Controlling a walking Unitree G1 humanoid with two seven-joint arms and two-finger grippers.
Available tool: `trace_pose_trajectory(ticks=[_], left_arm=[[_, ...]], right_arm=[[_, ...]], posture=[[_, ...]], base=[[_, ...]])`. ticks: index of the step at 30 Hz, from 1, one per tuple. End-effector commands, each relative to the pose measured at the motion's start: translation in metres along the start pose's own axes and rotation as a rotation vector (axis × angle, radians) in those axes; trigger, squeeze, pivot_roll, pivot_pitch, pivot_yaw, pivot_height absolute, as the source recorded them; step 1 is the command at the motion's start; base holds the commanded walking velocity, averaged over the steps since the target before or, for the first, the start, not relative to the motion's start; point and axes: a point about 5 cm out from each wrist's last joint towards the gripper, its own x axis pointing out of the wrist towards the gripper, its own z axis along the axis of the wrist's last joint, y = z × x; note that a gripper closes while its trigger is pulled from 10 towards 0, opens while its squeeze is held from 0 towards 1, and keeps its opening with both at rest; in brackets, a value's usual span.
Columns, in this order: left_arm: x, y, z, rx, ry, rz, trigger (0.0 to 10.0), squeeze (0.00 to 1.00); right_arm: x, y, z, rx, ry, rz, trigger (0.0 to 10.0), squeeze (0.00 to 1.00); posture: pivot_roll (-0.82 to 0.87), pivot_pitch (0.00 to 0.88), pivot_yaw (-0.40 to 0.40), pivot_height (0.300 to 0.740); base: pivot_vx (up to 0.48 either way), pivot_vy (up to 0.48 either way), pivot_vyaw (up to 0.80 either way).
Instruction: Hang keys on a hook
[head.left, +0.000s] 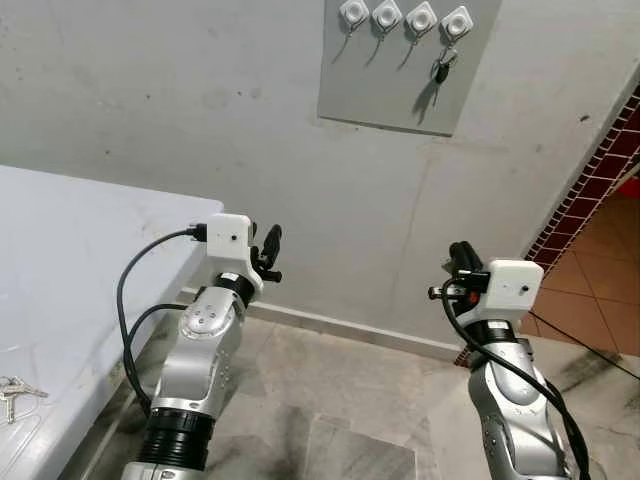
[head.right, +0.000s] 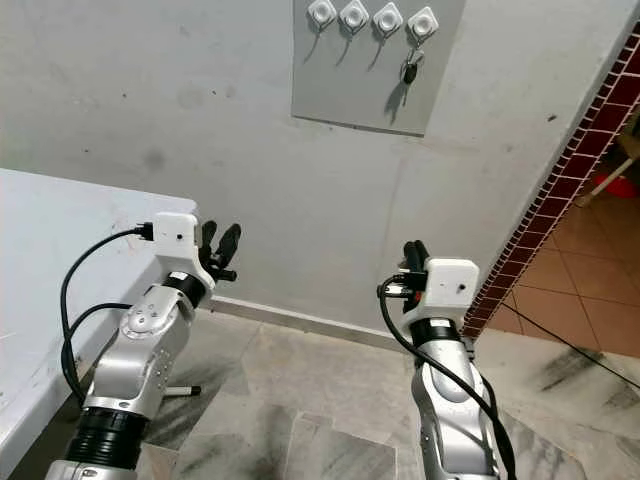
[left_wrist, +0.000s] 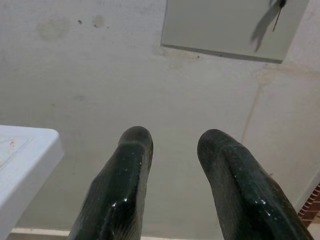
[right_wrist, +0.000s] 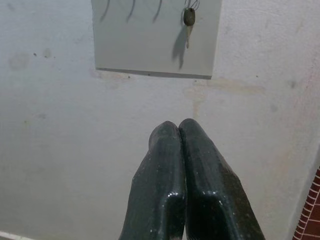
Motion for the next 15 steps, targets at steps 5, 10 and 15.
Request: trace_pose_trajectory(ticks=[5, 10, 15], left_arm=[[-0.0018, -0.0001, 0.0033, -0.033, 0.003, -0.028, 10.0, 0.00], [-0.0041, -0.0039, 0.0031, -0.031, 0.007, -0.045, 10.0, 0.00], [-0.0057, -0.0044, 0.0028, -0.025, 0.012, -0.052, 10.0, 0.00]], right_arm=[[0.0020, -0.0016, 0.0098, -0.001, -0.037, -0.008, 10.0, 0.00], [0.0000, 0.0000, 0.0080, 0.002, -0.030, -0.006, 10.0, 0.00], [-0.0012, 0.0005, 0.0067, 0.004, -0.024, -0.008, 10.0, 0.00]], posture=[[0.09, 0.000, -0.035, 0.736], [0.09, 0.000, -0.034, 0.736], [0.09, 0.000, -0.033, 0.736]], base=[[0.055, 0.000, 0.00], [0.374, 0.000, 0.00], [0.445, 0.000, 0.00]])
